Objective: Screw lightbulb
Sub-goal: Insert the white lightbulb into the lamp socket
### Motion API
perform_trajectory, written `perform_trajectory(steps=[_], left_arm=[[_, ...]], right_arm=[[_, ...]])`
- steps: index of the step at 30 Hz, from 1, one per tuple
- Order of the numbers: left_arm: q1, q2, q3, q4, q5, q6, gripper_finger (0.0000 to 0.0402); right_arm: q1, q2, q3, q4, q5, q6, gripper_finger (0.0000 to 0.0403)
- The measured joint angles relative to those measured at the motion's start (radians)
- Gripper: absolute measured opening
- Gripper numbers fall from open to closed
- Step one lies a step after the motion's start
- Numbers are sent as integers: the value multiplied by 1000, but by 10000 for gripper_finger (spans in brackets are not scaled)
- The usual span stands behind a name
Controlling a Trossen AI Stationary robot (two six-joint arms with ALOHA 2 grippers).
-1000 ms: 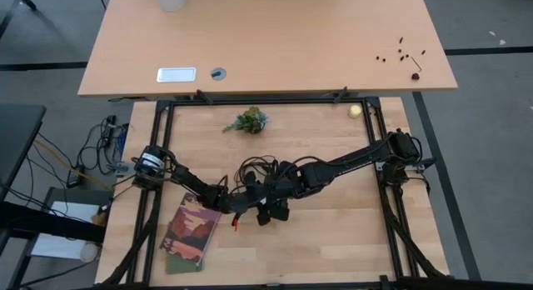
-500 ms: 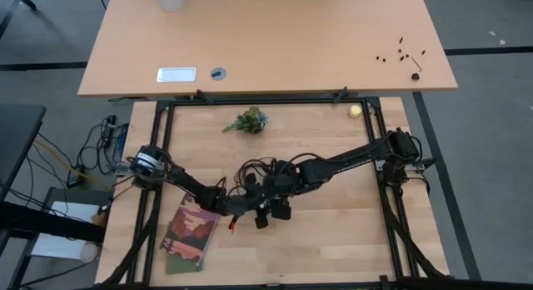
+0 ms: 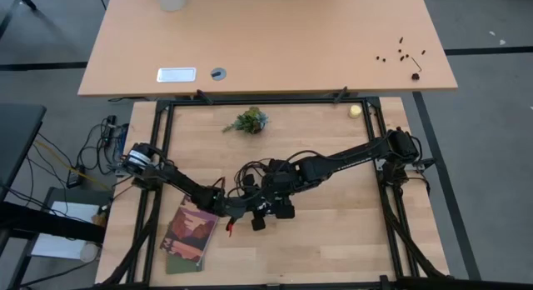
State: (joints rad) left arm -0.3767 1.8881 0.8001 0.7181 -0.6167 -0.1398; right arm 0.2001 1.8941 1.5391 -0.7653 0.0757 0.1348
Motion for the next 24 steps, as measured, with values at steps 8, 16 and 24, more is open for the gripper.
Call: perform_trajectory(steps=[8, 16, 24], left_arm=[[-13, -33, 0, -49, -3, 3, 224], [-17, -46, 0, -57, -18, 0, 224], [-32, -107, 0, -135, -27, -11, 224]], right_arm=[[2, -24, 1, -13, -17, -120, 269], [-1, -26, 107, -149, 7, -177, 268], [0, -27, 127, -159, 9, -198, 269]])
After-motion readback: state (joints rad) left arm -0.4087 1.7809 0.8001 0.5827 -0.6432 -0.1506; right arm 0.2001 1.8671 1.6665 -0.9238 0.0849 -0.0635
